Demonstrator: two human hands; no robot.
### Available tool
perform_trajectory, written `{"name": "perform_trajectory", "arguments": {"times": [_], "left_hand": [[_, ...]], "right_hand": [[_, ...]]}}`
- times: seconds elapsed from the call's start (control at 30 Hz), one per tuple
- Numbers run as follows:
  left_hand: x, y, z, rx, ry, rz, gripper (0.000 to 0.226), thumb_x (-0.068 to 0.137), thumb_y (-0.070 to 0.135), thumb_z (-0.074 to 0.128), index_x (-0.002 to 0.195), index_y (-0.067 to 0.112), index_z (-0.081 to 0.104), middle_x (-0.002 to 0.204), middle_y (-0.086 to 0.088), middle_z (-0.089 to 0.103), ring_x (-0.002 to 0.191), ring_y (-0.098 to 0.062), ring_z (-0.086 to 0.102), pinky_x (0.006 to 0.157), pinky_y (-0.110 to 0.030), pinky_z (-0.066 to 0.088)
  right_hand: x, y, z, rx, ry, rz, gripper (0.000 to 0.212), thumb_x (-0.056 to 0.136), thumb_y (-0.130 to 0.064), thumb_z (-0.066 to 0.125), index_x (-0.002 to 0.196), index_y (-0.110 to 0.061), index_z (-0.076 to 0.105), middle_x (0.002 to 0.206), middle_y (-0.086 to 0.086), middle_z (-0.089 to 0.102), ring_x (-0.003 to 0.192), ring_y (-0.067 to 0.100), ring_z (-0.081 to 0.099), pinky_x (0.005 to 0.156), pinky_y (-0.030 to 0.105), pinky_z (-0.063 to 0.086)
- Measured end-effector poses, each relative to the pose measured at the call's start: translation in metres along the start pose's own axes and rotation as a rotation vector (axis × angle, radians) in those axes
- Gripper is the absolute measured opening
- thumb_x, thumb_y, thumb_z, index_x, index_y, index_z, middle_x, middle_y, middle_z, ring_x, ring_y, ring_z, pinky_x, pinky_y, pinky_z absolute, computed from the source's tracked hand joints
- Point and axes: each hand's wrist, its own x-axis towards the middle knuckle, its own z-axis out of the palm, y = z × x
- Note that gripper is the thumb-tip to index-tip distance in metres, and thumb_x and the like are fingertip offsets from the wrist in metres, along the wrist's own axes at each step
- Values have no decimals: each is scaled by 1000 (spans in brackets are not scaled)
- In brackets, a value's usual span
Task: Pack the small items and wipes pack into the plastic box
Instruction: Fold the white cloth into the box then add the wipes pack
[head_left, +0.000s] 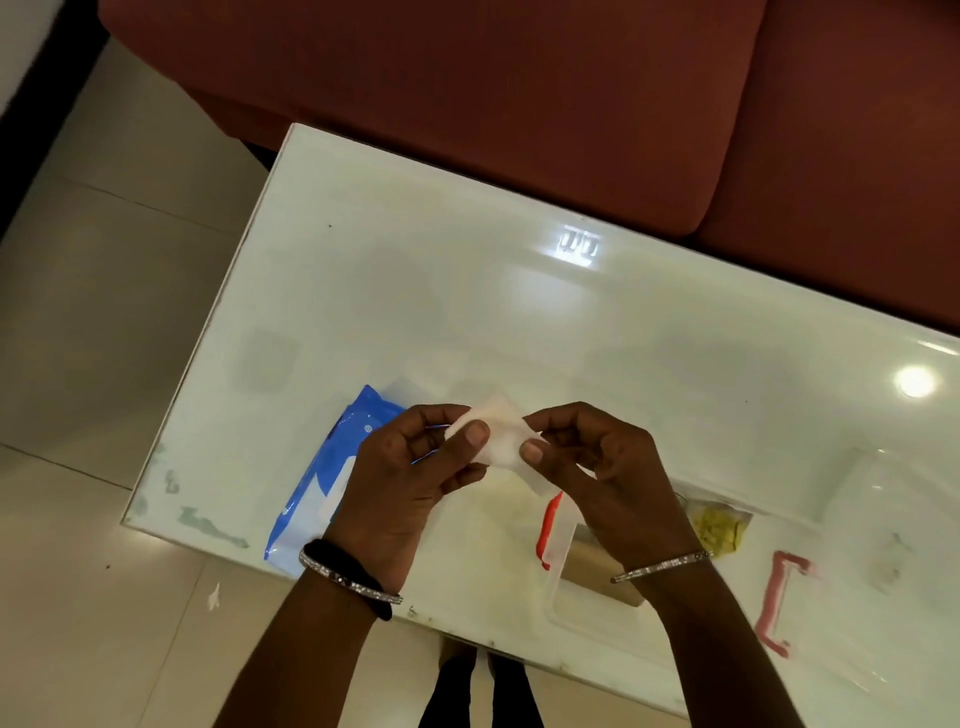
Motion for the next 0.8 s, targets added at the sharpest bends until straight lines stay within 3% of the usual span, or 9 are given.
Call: {"name": "perform_trajectory", "arguments": {"times": [0.17,0.27,0.33,0.43,0.6,0.73,0.8], "left_hand": [[-7,-7,-2,-78,15,-25,49,66,26,72,110,5,65,96,-13,76,87,-25,74,71,-29,61],[-11,-11,0,-55,77,-4,50,64,25,72,110,8,65,101,-15,73,92,-27,73,75,-32,61],[-15,-14,5,-39,125,19,53,61,28,74,109,8,66,100,-16,73,92,-27,73,75,-33,61],[-22,-19,13,22,178,51,47,62,32,77,103,11,70,87,-9,77,86,-22,75,71,-28,60],[-34,-19,23,209,261,99,50,55,48,76,95,20,69,72,3,77,80,-25,74,85,-48,57],[-47,-19,26,250,156,147,47,59,56,71,93,24,70,78,-1,78,87,-38,71,87,-54,55],[-51,-18,22,257,76,188,45,69,52,65,98,18,71,85,-1,78,87,-25,74,87,-44,57]], "right_hand": [[-7,3,0,-138,218,8,16,86,-14,70,93,-29,71,93,-12,70,93,4,66,87,34,56],[-18,-5,7,-180,393,-55,22,85,-10,69,95,-30,67,98,-9,67,93,1,63,80,22,56],[-28,-13,16,-138,383,-151,18,85,-12,69,96,-25,69,95,-10,68,89,3,65,74,12,53],[-44,-21,34,-115,288,-273,23,83,-10,72,102,-21,67,101,-12,66,95,8,66,78,18,54],[-56,-15,46,-174,256,-323,50,72,-1,80,116,-19,62,111,-8,60,106,11,60,90,27,53],[-56,-10,38,-152,321,-297,43,74,-2,81,113,-12,66,106,-2,64,97,3,64,83,13,51],[-56,-7,29,-95,331,-255,34,78,-5,79,110,-13,68,103,-3,69,92,1,67,79,11,52]]}}
